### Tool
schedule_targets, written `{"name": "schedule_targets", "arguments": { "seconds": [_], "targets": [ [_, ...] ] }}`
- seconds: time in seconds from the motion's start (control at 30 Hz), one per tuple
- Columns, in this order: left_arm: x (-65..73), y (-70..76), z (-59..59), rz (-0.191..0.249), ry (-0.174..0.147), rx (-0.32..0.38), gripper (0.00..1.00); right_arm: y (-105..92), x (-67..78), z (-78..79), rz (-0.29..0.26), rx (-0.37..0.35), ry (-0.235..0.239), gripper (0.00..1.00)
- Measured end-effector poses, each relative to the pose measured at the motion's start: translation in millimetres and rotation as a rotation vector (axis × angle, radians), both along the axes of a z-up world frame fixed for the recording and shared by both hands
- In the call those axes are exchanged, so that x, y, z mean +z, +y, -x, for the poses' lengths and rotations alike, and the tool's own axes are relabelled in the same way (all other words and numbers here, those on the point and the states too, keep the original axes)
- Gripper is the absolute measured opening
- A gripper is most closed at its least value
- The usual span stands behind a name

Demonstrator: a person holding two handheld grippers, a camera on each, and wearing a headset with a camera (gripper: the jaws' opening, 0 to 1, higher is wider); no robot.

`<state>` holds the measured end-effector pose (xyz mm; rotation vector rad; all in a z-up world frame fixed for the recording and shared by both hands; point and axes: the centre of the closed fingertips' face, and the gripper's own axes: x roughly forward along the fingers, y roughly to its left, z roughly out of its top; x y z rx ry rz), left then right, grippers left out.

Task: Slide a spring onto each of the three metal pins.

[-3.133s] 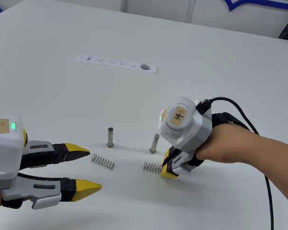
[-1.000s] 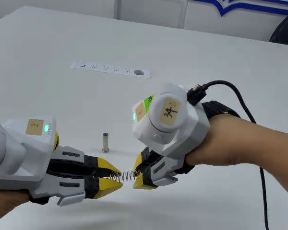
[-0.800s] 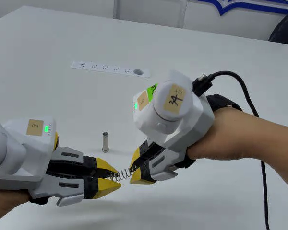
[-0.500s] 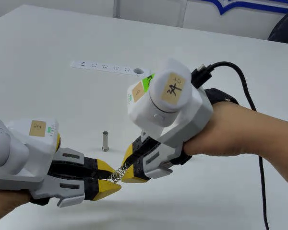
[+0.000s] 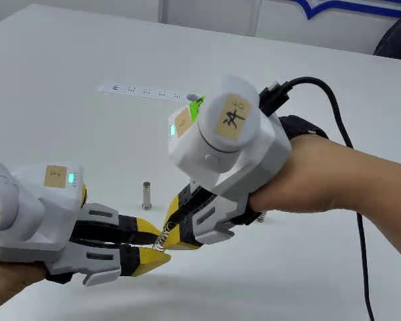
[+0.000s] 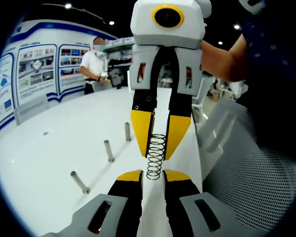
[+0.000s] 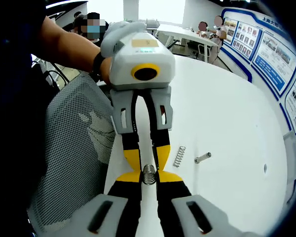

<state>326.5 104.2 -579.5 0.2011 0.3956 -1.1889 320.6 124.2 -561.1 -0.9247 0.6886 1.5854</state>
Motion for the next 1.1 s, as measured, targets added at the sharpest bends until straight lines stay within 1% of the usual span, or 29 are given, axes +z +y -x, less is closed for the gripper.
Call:
{"name": "schedule_targets", "arguments": {
  "seconds": [0.2,0.4,0.53,0.6,0.83,0.97,1.1],
  "targets": [
    [-1.3,8.8,-1.8,0.0,0.012,0.031,0.23,-5.9,-0.3,-6.5,0.013,-0.016,-0.008,0.12],
    [-1.4,25.1,-6.6,0.011,0.019,0.091,0.29,-14.4,0.6,-14.7,0.022,-0.041,-0.016,0.12],
    [-2.5,38.2,-10.3,0.019,0.023,0.145,0.35,-22.0,2.7,-22.7,0.025,-0.067,-0.021,0.12],
    [-2.9,44.3,-11.5,0.022,0.027,0.168,0.38,-26.3,4.0,-27.3,0.028,-0.08,-0.025,0.12],
    [-2.6,63.7,-18.0,0.03,0.024,0.242,0.46,-45.2,9.6,-47.6,0.047,-0.131,-0.048,0.12],
    [-2.9,69.5,-19.9,0.033,0.023,0.27,0.48,-53.1,12.3,-58.2,0.059,-0.149,-0.063,0.12],
    [-3.7,72.7,-19.8,0.041,0.026,0.291,0.51,-59.8,12.8,-73.2,0.076,-0.171,-0.078,0.12]
  ]
}}
